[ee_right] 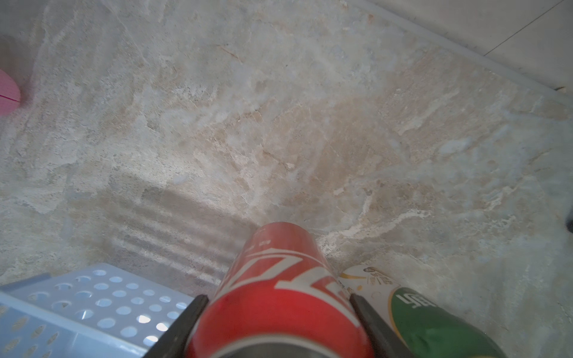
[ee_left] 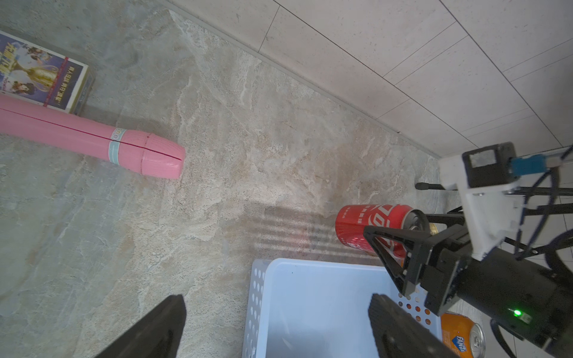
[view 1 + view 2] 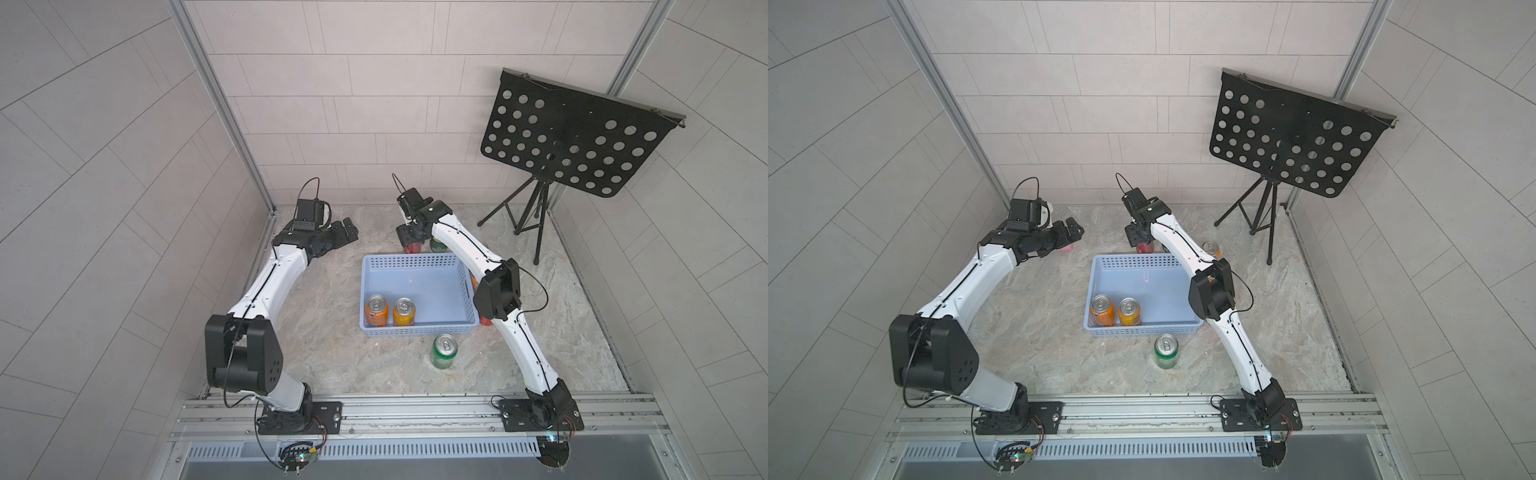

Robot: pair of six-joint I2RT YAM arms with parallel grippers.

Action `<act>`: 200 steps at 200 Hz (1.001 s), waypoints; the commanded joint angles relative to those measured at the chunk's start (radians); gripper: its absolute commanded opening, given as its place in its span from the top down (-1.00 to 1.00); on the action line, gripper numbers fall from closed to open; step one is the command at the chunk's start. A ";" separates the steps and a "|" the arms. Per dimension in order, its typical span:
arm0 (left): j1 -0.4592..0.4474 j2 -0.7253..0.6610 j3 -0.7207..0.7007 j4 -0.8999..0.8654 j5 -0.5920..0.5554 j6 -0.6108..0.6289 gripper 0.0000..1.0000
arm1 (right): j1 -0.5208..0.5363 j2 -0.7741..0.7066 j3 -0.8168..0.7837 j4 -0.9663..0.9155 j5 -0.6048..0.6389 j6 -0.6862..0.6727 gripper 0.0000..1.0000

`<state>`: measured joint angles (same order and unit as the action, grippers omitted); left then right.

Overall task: Take out the drinks from the basket
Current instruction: Place the drink at the center of the board.

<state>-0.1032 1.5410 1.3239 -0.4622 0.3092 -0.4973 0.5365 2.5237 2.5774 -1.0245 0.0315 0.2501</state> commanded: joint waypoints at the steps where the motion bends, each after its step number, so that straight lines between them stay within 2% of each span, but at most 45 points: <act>1: -0.003 -0.005 0.012 -0.009 -0.006 0.015 -1.00 | -0.004 0.009 -0.008 0.042 0.011 -0.002 0.77; 37: -0.003 -0.001 0.012 -0.010 -0.007 0.015 -1.00 | -0.004 0.010 -0.045 0.063 0.006 0.003 0.74; 63: -0.003 0.001 0.014 -0.010 -0.005 0.016 -1.00 | -0.005 0.008 -0.055 0.064 -0.003 0.003 0.61; 110: -0.003 0.002 0.014 -0.014 -0.002 0.014 -1.00 | -0.004 -0.013 -0.089 0.057 -0.005 0.003 -0.05; 162: -0.004 0.000 0.014 -0.021 -0.001 0.020 -1.00 | -0.004 -0.044 -0.095 0.058 -0.013 0.003 -0.41; 200: -0.003 -0.007 0.009 -0.021 0.001 0.020 -1.00 | -0.006 -0.066 -0.095 0.061 -0.014 0.004 -0.60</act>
<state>-0.1032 1.5414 1.3239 -0.4698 0.3099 -0.4965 0.5335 2.5237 2.4870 -0.9493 0.0154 0.2520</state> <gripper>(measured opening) 0.999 0.785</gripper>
